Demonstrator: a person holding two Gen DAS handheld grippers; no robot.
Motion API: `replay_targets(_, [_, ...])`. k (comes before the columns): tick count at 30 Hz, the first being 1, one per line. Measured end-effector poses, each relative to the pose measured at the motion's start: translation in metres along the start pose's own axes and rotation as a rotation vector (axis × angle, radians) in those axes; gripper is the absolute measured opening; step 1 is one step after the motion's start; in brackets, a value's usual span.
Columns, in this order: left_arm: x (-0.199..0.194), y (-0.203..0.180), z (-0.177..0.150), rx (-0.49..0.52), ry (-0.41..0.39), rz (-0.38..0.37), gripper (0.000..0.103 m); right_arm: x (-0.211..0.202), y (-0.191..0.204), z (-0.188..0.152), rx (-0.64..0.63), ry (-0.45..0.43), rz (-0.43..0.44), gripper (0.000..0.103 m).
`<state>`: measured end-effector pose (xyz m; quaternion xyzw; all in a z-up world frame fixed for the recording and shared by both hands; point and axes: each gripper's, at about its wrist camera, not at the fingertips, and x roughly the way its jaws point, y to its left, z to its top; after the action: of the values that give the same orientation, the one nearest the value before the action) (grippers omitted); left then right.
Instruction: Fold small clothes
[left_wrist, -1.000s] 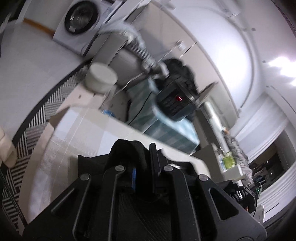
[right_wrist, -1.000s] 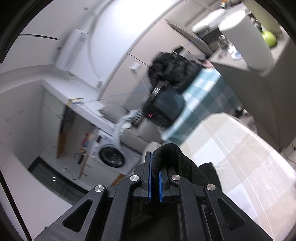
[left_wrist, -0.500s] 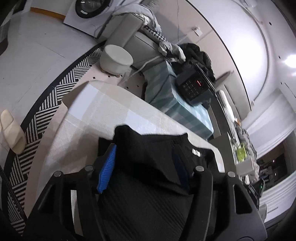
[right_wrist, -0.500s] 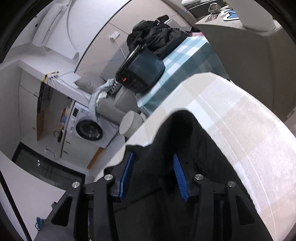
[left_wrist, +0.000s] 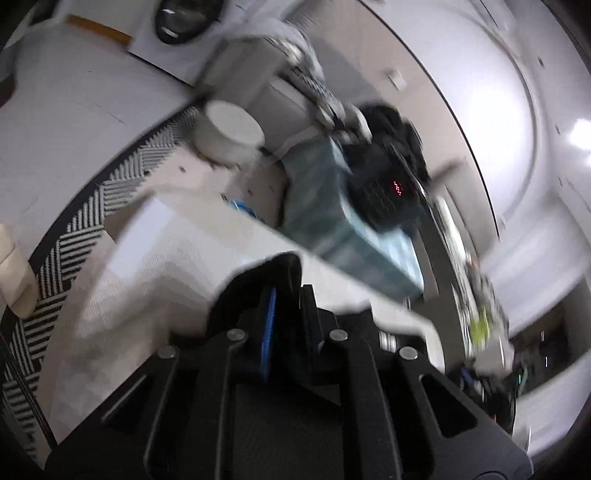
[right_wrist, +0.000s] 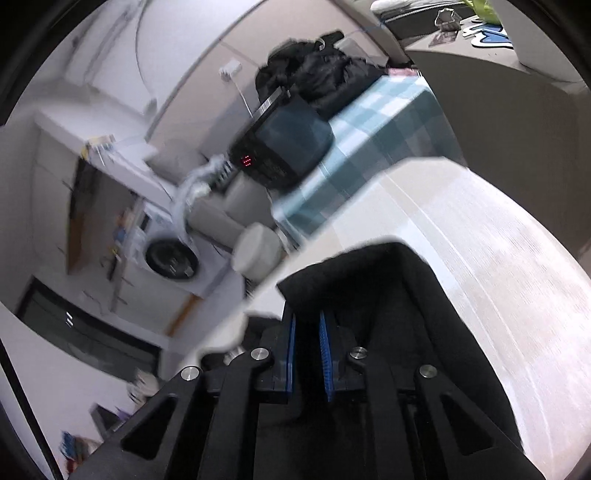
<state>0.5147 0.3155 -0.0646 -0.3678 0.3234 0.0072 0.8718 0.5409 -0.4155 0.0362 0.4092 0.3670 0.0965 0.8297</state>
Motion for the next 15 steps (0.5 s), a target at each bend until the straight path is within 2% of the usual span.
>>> replay_targets(2, [0.007,0.009,0.009,-0.061,-0.031,0.007,0.009,0.003,0.002,0.010,0.027,-0.054,-0.019,0.017])
replay_targets(4, [0.014,0.015,0.014,-0.078,-0.023,0.010,0.009,0.008,0.001,0.018,0.045,-0.070,-0.046,0.027])
replay_targets(9, [0.005,0.016,0.009,-0.036,-0.021,0.060,0.012,-0.002,0.015,0.018,-0.020,-0.103,-0.064,0.027])
replay_targets(12, [-0.007,0.012,-0.002,-0.007,-0.006,0.085,0.027,-0.006,0.015,0.011,-0.040,-0.071,-0.088,0.029])
replay_targets(15, [-0.019,-0.001,-0.021,0.048,0.012,0.112,0.029,-0.009,0.015,-0.009,-0.058,0.003,-0.101,0.029])
